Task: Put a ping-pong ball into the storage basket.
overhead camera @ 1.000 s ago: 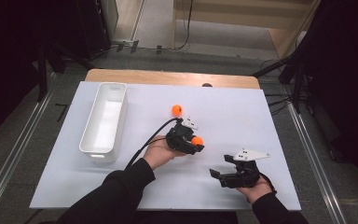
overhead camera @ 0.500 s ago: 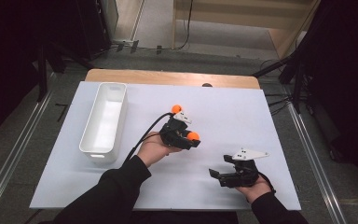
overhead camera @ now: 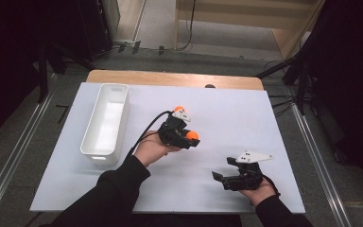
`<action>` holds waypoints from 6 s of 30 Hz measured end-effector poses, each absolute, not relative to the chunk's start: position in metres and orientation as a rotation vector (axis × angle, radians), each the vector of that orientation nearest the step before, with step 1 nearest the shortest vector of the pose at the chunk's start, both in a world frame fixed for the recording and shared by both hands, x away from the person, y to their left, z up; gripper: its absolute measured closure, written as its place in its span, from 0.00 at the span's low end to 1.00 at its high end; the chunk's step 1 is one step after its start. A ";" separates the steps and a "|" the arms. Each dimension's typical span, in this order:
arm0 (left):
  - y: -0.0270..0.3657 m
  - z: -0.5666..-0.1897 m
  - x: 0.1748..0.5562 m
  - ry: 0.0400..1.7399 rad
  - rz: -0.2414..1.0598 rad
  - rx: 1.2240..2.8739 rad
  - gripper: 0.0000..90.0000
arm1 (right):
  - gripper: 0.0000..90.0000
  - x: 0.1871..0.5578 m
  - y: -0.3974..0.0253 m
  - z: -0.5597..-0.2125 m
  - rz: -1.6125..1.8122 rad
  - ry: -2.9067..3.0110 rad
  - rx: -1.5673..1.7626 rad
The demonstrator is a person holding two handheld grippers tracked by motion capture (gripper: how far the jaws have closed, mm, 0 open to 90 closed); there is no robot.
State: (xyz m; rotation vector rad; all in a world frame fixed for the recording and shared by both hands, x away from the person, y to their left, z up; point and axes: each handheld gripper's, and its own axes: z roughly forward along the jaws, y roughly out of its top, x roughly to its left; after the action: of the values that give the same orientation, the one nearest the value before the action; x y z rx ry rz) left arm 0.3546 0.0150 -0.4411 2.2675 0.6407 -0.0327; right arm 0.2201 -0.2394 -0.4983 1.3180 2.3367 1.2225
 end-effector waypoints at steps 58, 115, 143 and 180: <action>0.079 -0.403 0.375 0.750 0.028 2.254 0.56 | 0.16 0.221 -0.237 -0.498 1.232 2.355 1.309; 0.150 -0.375 0.394 0.954 0.209 2.167 0.56 | 0.16 0.222 -0.235 -0.496 1.238 2.346 1.311; 0.176 -0.373 0.403 1.077 0.301 2.103 0.56 | 0.16 0.222 -0.237 -0.497 1.243 2.347 1.308; 0.209 -0.384 0.410 1.276 0.448 1.971 0.56 | 0.16 0.226 -0.233 -0.497 1.244 2.360 1.295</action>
State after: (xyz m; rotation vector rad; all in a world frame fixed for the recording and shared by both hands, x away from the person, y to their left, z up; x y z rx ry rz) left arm 0.4103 0.2094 -0.3843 1.9708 1.2765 0.4485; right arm 0.2263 -0.2333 -0.4967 1.2953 2.3597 1.2443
